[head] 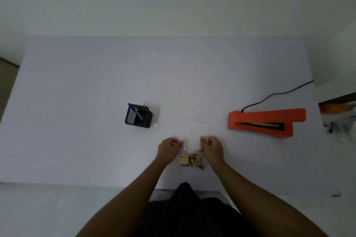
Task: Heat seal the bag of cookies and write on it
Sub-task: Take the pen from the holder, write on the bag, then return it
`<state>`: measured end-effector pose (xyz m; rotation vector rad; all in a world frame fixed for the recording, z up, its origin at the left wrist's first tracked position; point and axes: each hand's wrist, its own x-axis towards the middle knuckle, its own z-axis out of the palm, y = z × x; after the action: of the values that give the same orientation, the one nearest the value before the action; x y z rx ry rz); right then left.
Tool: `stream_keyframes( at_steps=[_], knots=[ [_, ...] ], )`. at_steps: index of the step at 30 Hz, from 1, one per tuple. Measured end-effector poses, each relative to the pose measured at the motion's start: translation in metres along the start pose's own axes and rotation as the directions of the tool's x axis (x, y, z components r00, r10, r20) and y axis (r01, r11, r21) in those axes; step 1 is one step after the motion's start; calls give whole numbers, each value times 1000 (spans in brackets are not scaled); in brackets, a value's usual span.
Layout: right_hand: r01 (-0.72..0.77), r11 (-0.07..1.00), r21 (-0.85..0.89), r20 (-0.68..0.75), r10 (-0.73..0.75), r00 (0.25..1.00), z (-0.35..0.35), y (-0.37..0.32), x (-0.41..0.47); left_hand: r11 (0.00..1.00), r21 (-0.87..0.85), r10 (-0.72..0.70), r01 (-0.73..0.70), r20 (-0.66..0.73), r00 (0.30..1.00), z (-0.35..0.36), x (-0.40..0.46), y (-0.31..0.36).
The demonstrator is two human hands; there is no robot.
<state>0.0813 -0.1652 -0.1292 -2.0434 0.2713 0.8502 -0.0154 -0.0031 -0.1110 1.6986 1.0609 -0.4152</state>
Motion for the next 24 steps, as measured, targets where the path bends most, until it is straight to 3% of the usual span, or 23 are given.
stream_keyframes(
  at_steps=[6, 10, 14, 18, 24],
  knots=[
    [235, 967, -94, -134, -247, 960, 15, -36, -14, 990, -83, 94, -115, -222, 970, -42, -18, 24],
    [381, 924, -25, -5, -381, 924, 37, -80, -27, 963, -75, 216, -257, -351, 911, -97, -30, 41],
    [491, 869, -62, 175, -475, 863, 77, -132, -43, 965, -14, 226, -260, -452, 863, -158, -24, 32],
    [536, 826, -176, 282, -480, 831, 129, -166, -49, 985, 17, 160, -170, -452, 878, -203, -1, 11],
    [557, 655, -511, 368, -419, 830, 180, -183, -42, 972, 130, 224, -196, -252, 941, -226, 30, -4]
  ],
)
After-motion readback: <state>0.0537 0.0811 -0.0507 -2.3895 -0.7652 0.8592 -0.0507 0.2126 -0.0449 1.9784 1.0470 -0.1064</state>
